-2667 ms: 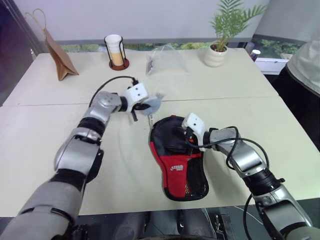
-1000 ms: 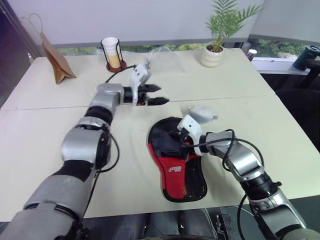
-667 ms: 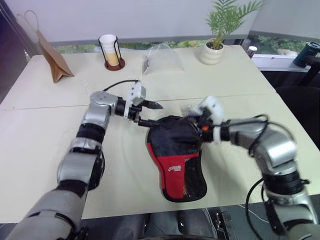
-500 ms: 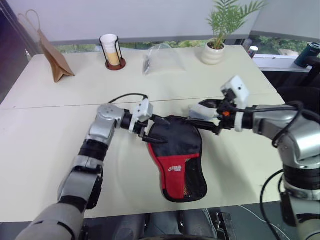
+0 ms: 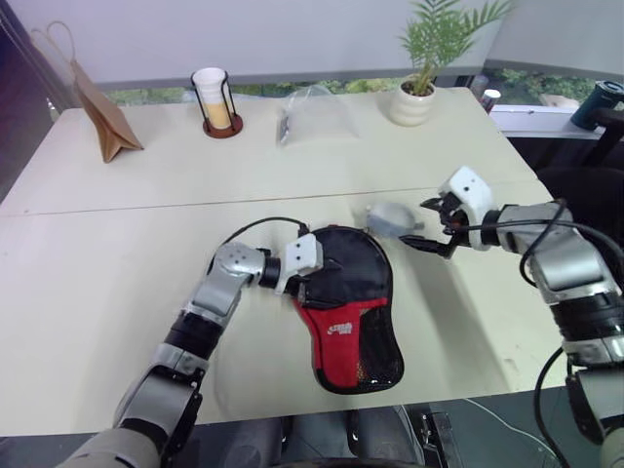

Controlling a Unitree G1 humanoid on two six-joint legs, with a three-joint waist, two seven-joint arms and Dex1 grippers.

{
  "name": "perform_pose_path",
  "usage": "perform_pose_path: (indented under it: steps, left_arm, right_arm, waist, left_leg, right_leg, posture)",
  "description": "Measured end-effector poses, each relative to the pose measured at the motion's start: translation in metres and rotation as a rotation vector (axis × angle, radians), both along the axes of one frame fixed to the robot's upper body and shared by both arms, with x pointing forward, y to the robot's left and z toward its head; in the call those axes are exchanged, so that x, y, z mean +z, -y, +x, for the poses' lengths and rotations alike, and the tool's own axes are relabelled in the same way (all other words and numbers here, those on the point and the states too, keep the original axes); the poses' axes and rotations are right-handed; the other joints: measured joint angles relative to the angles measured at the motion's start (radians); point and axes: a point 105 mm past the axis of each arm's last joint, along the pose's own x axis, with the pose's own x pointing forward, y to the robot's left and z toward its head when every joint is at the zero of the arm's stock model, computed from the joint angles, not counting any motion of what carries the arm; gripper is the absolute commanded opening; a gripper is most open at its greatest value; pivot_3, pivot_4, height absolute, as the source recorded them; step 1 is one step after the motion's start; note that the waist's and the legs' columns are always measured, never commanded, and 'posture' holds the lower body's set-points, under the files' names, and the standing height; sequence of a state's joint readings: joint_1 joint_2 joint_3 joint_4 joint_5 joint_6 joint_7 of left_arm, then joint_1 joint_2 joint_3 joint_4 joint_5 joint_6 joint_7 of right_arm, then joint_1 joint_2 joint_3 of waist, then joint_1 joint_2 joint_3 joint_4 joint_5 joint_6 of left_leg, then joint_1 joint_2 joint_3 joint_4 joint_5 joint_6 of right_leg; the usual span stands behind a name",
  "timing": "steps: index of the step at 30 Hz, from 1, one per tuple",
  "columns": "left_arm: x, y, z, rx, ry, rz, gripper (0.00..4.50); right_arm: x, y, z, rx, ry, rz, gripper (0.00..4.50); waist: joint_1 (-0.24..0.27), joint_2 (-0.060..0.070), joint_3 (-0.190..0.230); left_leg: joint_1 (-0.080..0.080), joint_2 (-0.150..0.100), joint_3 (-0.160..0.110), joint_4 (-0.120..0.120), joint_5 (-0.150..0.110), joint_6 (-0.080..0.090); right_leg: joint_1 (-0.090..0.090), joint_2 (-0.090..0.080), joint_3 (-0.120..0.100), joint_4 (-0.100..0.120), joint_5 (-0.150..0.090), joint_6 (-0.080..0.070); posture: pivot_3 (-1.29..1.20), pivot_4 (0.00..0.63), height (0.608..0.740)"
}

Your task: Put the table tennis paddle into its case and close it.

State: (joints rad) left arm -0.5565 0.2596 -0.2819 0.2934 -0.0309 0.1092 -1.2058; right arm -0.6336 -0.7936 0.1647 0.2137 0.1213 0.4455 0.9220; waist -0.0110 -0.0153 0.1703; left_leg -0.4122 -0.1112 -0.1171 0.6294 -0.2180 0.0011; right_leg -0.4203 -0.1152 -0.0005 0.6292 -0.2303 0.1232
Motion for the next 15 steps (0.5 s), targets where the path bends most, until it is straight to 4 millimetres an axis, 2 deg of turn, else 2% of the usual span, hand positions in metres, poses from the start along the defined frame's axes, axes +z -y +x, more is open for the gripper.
perform_pose_path:
  steps: [9,15]
  left_arm:
    - [-0.004,0.005,0.005,0.079,0.006,-0.022,3.95]
    - [-0.005,0.005,0.005,0.084,0.001,-0.021,3.95]
  right_arm:
    - [-0.001,-0.014,0.026,0.037,0.004,0.004,4.50]
    - [-0.016,-0.014,0.034,0.026,-0.042,-0.057,4.50]
  waist:
    - [0.000,0.000,0.000]
    - [-0.001,0.001,0.000]
  left_leg:
    - [0.002,0.000,0.000,0.000,0.000,0.000]
    - [0.004,0.000,0.000,0.000,0.000,0.000]
  right_leg:
    - [0.002,0.000,0.000,0.000,0.000,0.000]
    - [0.004,0.000,0.000,0.000,0.000,0.000]
  posture:
    - [0.00,0.150,0.740]
    - [0.00,0.150,0.740]
